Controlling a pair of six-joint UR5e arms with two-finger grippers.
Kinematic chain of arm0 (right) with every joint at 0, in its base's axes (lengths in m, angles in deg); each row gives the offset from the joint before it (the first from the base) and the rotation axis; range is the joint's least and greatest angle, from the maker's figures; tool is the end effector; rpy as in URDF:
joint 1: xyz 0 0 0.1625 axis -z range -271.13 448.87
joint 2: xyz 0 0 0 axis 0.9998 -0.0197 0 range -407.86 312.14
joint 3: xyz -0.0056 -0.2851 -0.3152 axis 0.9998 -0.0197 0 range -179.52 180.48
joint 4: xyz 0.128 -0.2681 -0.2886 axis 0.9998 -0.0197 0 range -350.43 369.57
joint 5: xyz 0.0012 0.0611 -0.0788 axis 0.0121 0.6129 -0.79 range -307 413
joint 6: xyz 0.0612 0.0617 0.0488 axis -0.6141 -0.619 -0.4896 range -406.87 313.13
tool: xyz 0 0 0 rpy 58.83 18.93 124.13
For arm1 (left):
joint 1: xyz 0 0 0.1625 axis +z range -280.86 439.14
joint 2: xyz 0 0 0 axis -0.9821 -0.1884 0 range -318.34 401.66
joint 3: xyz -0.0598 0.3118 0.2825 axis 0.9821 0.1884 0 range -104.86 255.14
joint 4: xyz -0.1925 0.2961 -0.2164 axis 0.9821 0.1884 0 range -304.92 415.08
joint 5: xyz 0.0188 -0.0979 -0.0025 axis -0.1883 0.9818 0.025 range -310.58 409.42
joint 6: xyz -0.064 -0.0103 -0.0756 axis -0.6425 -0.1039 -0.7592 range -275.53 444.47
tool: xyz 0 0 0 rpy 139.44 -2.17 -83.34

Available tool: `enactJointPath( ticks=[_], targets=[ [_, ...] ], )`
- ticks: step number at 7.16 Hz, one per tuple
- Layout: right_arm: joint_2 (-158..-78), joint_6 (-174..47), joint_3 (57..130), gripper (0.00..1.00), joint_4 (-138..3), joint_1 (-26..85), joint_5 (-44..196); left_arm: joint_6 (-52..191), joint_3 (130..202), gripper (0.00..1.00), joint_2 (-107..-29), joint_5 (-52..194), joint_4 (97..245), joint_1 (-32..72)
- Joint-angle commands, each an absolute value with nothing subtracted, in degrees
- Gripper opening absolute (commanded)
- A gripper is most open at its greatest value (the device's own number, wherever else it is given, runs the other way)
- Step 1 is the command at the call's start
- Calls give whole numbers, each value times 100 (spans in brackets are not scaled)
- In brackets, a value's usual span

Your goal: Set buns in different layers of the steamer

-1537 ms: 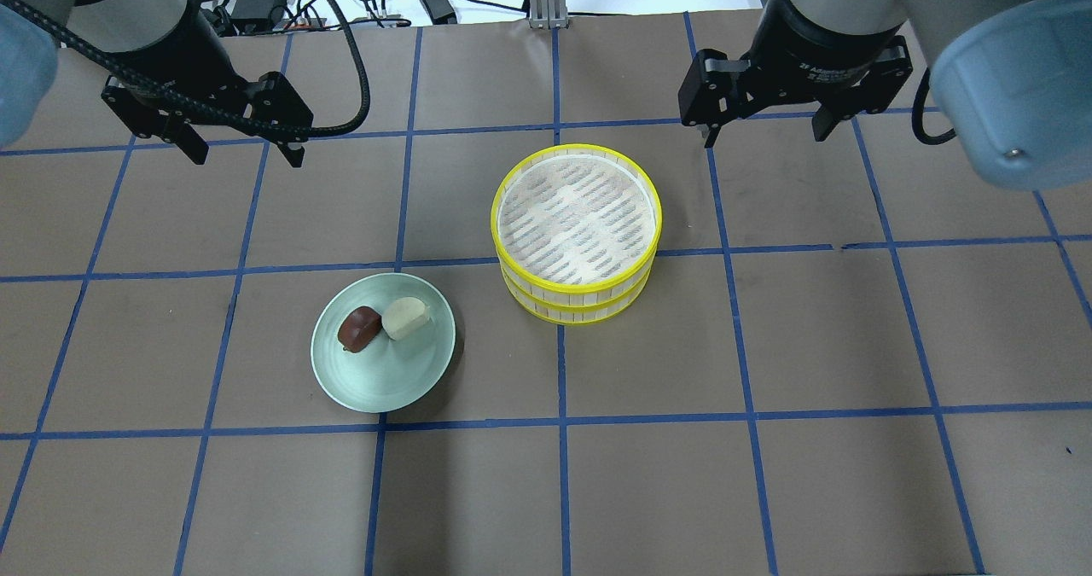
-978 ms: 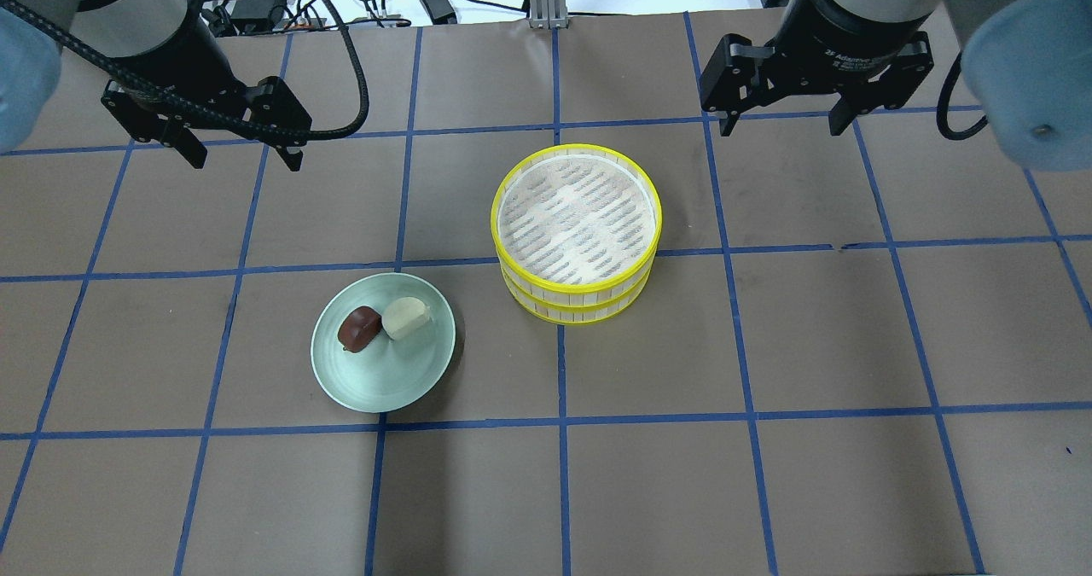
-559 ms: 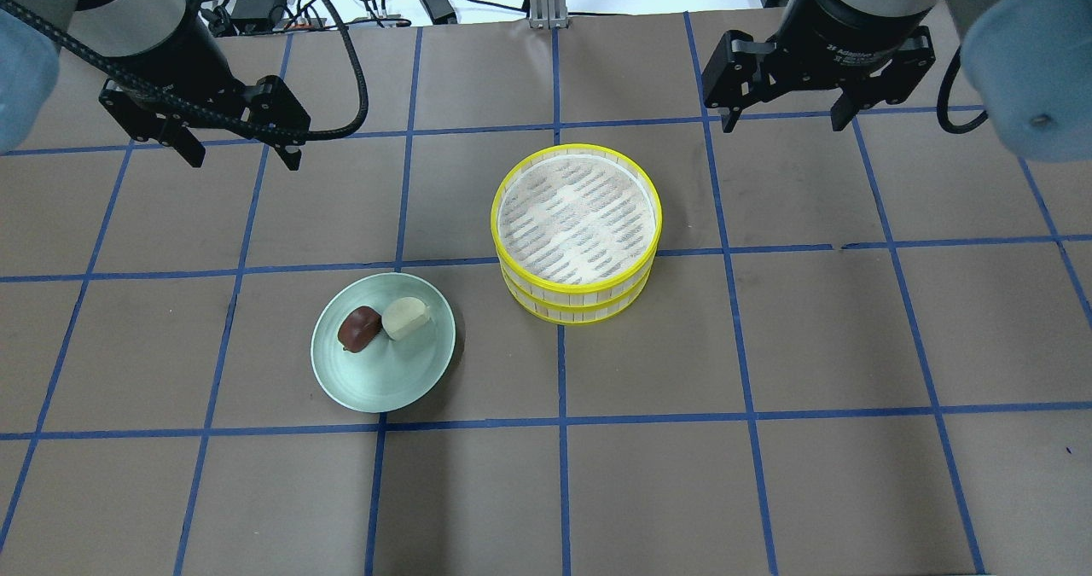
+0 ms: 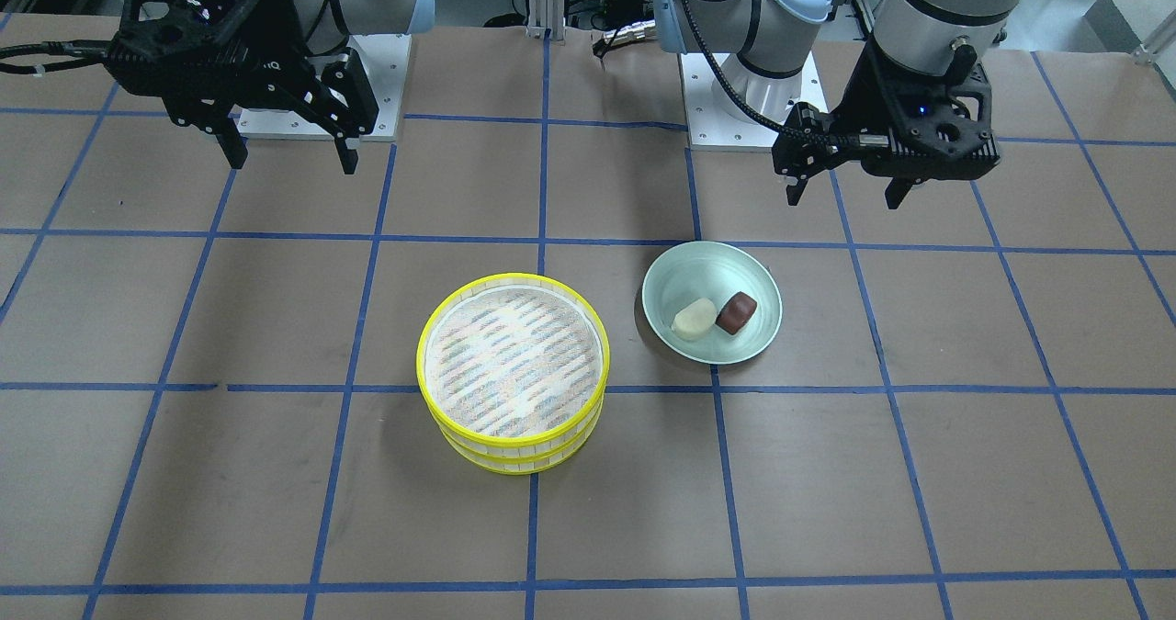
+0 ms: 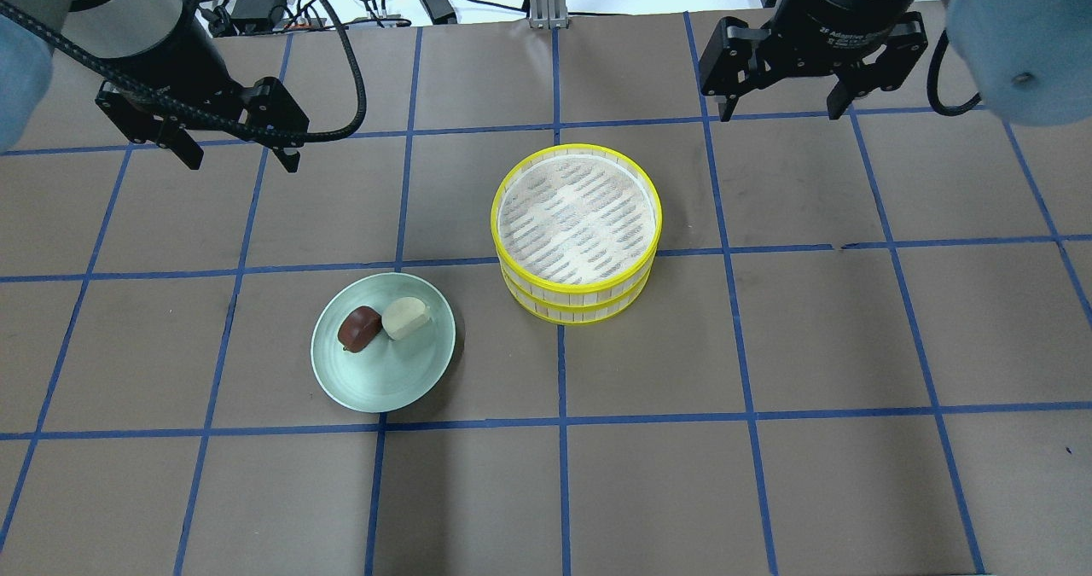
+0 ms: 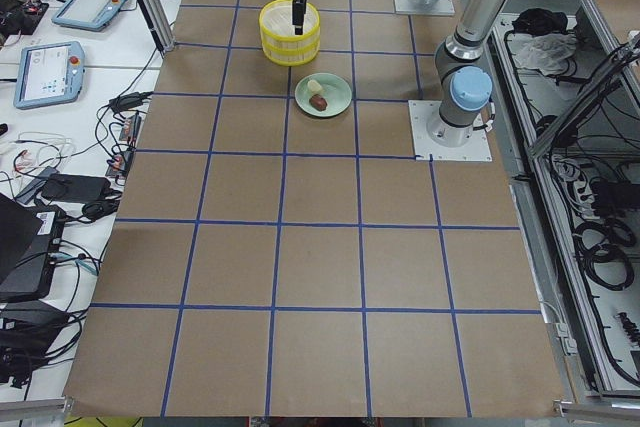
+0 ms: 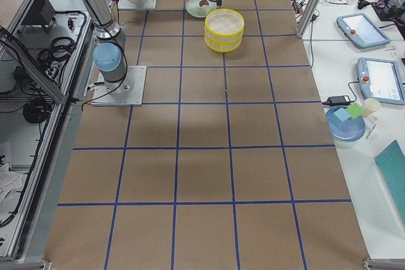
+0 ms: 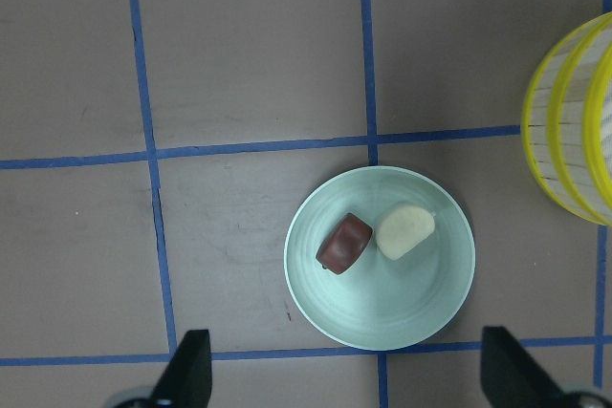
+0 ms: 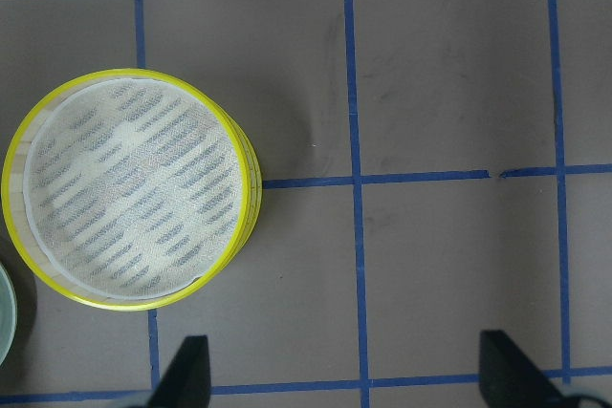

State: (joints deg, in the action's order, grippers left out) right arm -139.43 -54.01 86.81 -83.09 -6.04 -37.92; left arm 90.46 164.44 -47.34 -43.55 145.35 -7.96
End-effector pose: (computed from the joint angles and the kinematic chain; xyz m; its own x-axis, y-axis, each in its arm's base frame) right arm 0.1732 -0.4783 0.5382 -0.9992 0.0399 -0.0012 0.0397 0.9896 -0.1384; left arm -0.1033 -0.4926 0.5022 -0.9972 0.0527 -0.0540 0.0538 0.9984 -0.0195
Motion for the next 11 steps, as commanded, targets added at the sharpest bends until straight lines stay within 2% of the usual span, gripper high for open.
enactJointPath(
  ticks=[1, 3, 6, 7, 9, 11],
  targets=[
    [-13953, -5416, 8670, 100, -8306, -596, -3805, 9045, 16444, 100, -4694, -4366, 14752, -796],
    [-13918, -5425, 8609, 100, -8342, -570, -3831, 9027, 16470, 100, -4824, -4348, 14833, -778],
    [-13735, -5451, 8757, 100, -8429, -605, -3885, 8939, 17442, 100, -4913, -4270, 14441, -804],
    [-13333, -5547, 8758, 100, -8760, -649, -3884, 9043, 17672, 100, -5000, -4261, 14368, -813],
    [-12673, -6378, 8810, 100, -9228, -1007, -3902, 9158, 17841, 94, -5246, -3849, 14359, -840],
    [-12311, -6471, 9213, 99, -9659, -1168, -3946, 10182, 17894, 94, -5589, -3839, 14350, -840]
  ],
)
